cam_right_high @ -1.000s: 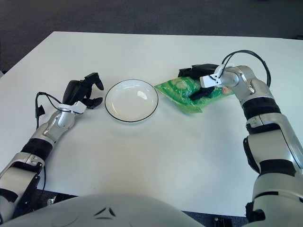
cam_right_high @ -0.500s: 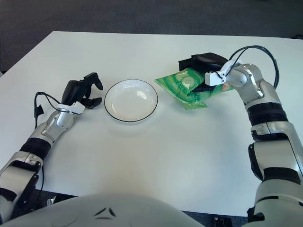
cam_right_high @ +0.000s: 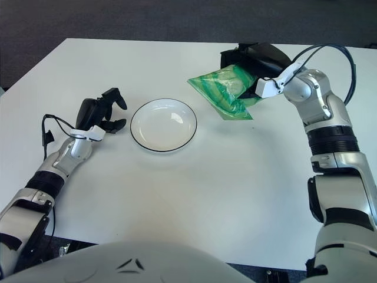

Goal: Put the snack into the plate.

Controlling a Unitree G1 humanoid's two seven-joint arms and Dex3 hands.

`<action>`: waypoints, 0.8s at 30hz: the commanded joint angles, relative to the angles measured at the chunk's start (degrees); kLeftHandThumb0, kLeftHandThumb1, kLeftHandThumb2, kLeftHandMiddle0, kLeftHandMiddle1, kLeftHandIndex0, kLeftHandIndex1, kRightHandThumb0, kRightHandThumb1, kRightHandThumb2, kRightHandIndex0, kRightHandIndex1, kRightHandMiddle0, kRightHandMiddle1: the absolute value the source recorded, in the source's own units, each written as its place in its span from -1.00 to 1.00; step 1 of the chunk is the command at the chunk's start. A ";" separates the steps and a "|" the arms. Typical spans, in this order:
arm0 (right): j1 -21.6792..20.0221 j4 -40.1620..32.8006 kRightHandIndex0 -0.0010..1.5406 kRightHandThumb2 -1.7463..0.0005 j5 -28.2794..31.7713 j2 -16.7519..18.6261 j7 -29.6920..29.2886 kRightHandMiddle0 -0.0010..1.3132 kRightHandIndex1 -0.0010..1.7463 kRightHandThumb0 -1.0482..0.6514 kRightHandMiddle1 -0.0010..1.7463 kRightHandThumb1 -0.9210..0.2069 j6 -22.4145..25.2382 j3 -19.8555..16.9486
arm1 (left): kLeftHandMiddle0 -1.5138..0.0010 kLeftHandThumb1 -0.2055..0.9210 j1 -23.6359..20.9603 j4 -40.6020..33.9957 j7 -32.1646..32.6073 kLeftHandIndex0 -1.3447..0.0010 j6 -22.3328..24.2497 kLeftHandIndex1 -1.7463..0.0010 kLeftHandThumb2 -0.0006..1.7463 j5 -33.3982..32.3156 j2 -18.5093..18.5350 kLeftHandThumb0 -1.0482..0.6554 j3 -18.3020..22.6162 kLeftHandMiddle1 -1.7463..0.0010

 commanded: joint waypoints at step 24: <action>-5.81 -9.12 0.12 -0.92 0.93 11.68 2.55 0.69 1.00 0.95 1.00 0.59 4.03 4.01 | -0.70 -0.27 9.48 -6.08 -5.40 -0.05 21.07 -1.00 0.66 -8.57 -8.18 -0.39 5.05 -1.00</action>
